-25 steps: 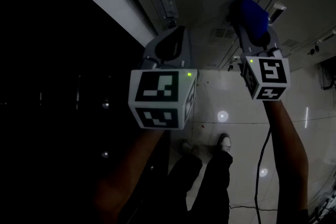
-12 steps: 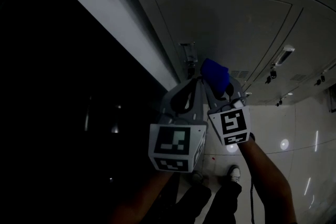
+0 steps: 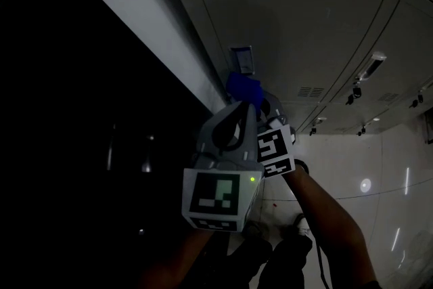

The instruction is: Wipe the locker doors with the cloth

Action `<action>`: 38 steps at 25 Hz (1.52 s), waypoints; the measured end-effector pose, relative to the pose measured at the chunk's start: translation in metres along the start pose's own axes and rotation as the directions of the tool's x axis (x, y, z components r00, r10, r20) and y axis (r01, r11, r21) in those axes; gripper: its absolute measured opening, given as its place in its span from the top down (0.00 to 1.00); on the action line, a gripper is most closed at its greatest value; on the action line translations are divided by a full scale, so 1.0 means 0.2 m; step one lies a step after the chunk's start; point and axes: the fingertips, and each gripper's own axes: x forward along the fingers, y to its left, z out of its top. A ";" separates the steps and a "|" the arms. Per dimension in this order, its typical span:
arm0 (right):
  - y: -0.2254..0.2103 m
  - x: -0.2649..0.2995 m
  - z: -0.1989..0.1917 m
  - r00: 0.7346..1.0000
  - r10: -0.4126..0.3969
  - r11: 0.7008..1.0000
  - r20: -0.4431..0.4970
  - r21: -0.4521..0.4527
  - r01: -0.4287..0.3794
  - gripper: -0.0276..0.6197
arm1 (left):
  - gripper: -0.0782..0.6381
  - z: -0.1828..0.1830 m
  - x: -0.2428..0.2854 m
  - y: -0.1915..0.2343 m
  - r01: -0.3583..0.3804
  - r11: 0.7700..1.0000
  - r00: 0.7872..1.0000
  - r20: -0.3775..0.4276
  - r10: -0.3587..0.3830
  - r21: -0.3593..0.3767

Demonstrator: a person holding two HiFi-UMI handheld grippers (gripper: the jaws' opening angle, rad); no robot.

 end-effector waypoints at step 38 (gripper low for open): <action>-0.63 -0.63 -0.02 0.979 -0.206 0.975 0.005 -0.088 0.206 0.83 | 0.89 -0.31 0.11 -0.09 -0.090 0.995 0.994 -0.071 0.086 -0.046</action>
